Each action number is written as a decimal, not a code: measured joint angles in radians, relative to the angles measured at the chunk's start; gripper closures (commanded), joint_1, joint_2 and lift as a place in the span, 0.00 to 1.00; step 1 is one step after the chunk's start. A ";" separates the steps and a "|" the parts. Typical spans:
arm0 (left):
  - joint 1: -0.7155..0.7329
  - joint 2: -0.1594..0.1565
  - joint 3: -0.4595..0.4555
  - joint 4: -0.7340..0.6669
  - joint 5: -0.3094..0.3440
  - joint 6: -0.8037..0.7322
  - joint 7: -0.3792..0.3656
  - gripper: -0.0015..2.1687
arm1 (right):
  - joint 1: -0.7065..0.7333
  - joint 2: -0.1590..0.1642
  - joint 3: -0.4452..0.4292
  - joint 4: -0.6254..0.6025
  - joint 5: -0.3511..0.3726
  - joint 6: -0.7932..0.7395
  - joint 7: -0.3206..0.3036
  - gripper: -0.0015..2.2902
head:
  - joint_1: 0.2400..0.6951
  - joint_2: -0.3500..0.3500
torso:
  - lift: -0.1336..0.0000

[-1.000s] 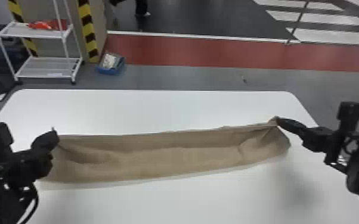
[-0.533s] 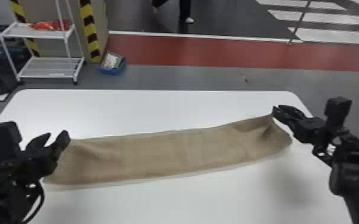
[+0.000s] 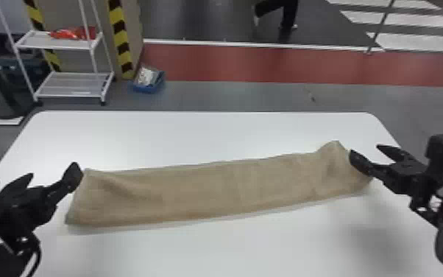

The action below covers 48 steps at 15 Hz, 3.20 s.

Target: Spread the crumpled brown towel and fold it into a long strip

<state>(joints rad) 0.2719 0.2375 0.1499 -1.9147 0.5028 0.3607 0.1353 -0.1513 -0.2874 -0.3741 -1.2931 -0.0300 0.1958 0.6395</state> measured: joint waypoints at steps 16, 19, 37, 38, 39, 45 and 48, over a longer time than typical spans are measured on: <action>0.028 -0.003 0.008 -0.017 0.081 0.084 -0.131 0.15 | 0.023 -0.029 -0.046 0.032 -0.044 0.084 0.127 0.15 | 1.00 0.29 | 0.07; 0.015 -0.003 -0.008 0.002 0.074 0.133 -0.138 0.15 | 0.003 -0.027 -0.029 0.057 -0.035 0.071 0.125 0.24 | 1.00 0.29 | 0.07; -0.009 -0.015 -0.123 0.000 -0.029 0.298 -0.179 0.16 | 0.060 -0.055 -0.119 0.047 -0.036 0.048 0.235 0.52 | 1.00 0.12 | 0.07; -0.015 -0.020 -0.124 0.002 -0.040 0.298 -0.178 0.16 | 0.060 -0.059 -0.128 0.047 -0.041 0.046 0.241 0.52 | 1.00 0.11 | 0.07; -0.022 -0.023 -0.125 0.004 -0.050 0.298 -0.177 0.16 | 0.061 -0.065 -0.134 0.046 -0.048 0.046 0.246 0.52 | 1.00 0.11 | 0.07; -0.063 -0.028 -0.138 0.026 -0.100 0.301 -0.164 0.16 | 0.093 -0.084 -0.138 0.016 -0.061 0.053 0.254 0.52 | 1.00 0.10 | 0.07; -0.081 -0.029 -0.143 0.045 -0.113 0.301 -0.161 0.16 | 0.131 -0.078 -0.143 -0.030 -0.063 0.069 0.253 0.52 | 1.00 0.11 | 0.07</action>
<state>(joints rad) 0.1913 0.2086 0.0065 -1.8702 0.3899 0.6620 -0.0259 -0.0203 -0.3653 -0.5175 -1.3235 -0.0933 0.2651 0.8927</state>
